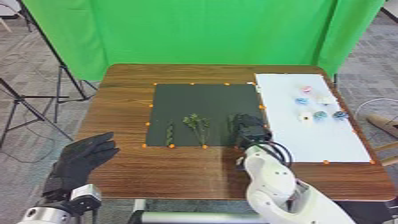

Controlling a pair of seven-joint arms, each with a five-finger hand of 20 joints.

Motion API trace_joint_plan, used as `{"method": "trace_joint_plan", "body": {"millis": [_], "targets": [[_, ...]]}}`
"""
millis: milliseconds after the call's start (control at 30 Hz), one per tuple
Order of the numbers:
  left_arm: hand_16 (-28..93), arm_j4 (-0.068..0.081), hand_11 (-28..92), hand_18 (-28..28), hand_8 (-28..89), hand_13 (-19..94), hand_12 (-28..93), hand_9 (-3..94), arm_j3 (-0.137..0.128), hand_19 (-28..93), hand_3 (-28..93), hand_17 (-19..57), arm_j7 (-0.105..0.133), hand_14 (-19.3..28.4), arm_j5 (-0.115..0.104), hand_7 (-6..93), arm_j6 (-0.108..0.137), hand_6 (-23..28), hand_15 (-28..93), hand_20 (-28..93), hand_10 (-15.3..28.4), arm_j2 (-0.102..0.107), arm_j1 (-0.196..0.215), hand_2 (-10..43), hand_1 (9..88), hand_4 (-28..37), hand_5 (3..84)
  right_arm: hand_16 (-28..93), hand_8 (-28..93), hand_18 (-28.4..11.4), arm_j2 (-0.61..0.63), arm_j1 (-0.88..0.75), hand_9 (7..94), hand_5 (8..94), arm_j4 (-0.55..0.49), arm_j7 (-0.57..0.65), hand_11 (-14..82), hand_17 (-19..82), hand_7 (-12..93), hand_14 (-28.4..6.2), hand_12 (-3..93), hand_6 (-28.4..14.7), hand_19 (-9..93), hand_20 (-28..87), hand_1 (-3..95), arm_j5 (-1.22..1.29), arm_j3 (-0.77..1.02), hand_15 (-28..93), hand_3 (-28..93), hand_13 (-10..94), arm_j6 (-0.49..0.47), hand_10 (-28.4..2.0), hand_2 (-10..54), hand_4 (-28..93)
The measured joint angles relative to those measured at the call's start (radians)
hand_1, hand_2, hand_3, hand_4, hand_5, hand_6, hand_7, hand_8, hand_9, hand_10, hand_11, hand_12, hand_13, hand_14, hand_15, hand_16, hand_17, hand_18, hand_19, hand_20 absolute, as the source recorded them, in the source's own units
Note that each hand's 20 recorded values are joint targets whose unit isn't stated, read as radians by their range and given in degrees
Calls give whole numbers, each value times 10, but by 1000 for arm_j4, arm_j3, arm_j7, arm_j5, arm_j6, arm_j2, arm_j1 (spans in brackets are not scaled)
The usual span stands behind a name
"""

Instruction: Arrange flowers

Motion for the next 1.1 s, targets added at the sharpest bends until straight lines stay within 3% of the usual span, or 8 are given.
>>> {"method": "trace_joint_plan", "body": {"millis": [633, 933, 1100], "targets": [[-150, 5, 387, 226, -68, 307, 108, 406, 8, 598, 792, -79, -1, 284, -2, 121, -1, 164, 655, 245, 250, -1, -1, 71, 294, -113, 491, 269, 102, -284, -6, 3, 780, 831, 6, -11, 469, 226, 237, -146, 329, -49, 847, 154, 466, 14, 8, 763, 743, 695, 27, -151, -95, -238], [-150, 5, 390, 225, -68, 308, 106, 407, 7, 599, 792, -78, -4, 284, 0, 122, -2, 164, 656, 243, 248, -2, 2, 75, 302, -110, 491, 262, 57, -284, -9, -13, 737, 794, -11, -23, 501, 218, 230, -163, 277, -56, 830, 170, 398, 25, 17, 771, 757, 665, 27, -173, -76, -229], [-150, 5, 390, 226, -70, 307, 106, 406, 6, 600, 794, -79, -8, 284, 2, 124, -4, 162, 655, 243, 246, -8, 3, 72, 300, -108, 490, 257, -99, -284, -11, -29, 670, 754, -26, -23, 536, 212, 254, -179, 281, -75, 818, 203, 349, 24, 24, 790, 772, 634, 42, -200, -57, -218]]}}
